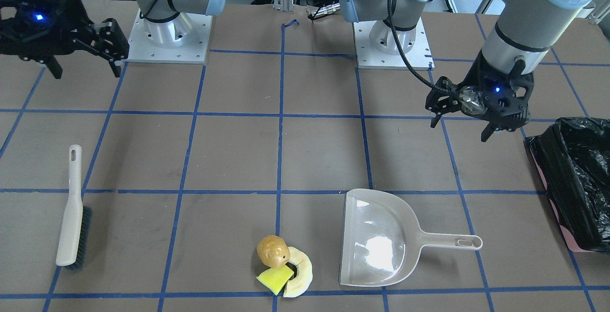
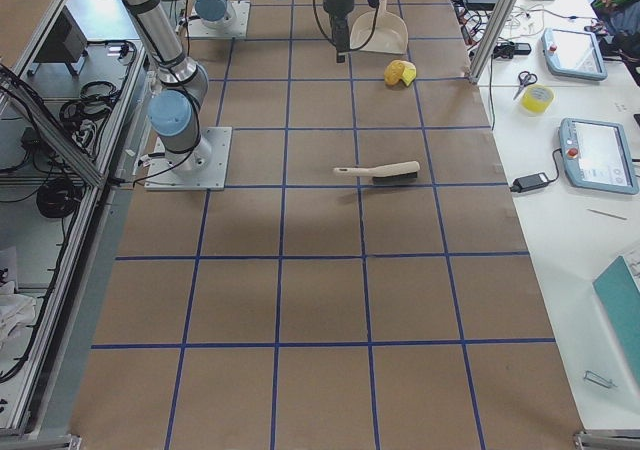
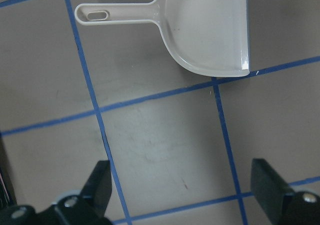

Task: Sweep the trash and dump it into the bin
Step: 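Lower the left gripper to the dustpan handle while the right descends to the brush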

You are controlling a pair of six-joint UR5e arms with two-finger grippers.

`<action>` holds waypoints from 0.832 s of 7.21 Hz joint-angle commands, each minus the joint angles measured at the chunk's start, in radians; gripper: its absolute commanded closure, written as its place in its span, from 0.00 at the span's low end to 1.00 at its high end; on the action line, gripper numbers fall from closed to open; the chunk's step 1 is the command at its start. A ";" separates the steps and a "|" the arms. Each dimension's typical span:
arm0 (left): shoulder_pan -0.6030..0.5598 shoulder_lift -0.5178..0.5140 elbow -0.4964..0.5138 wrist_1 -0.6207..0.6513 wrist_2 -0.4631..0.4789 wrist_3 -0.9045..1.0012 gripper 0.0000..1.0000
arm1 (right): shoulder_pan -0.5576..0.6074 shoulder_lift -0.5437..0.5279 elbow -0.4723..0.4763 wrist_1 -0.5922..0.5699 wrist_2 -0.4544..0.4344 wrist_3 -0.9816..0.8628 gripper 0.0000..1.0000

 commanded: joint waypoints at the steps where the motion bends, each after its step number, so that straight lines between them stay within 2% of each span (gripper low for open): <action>1: 0.022 -0.118 0.016 0.048 0.039 0.429 0.00 | -0.146 0.043 0.060 -0.135 0.005 -0.184 0.00; 3: 0.024 -0.255 0.052 0.162 0.040 0.743 0.00 | -0.222 0.114 0.131 -0.243 0.015 -0.308 0.00; 4: 0.024 -0.324 0.082 0.187 0.040 0.884 0.00 | -0.242 0.137 0.145 -0.277 0.015 -0.280 0.00; 5: 0.024 -0.359 0.129 0.191 0.037 0.940 0.05 | -0.242 0.183 0.149 -0.273 0.015 -0.243 0.00; 6: 0.023 -0.401 0.166 0.189 0.037 1.021 0.06 | -0.242 0.239 0.158 -0.277 0.014 -0.279 0.00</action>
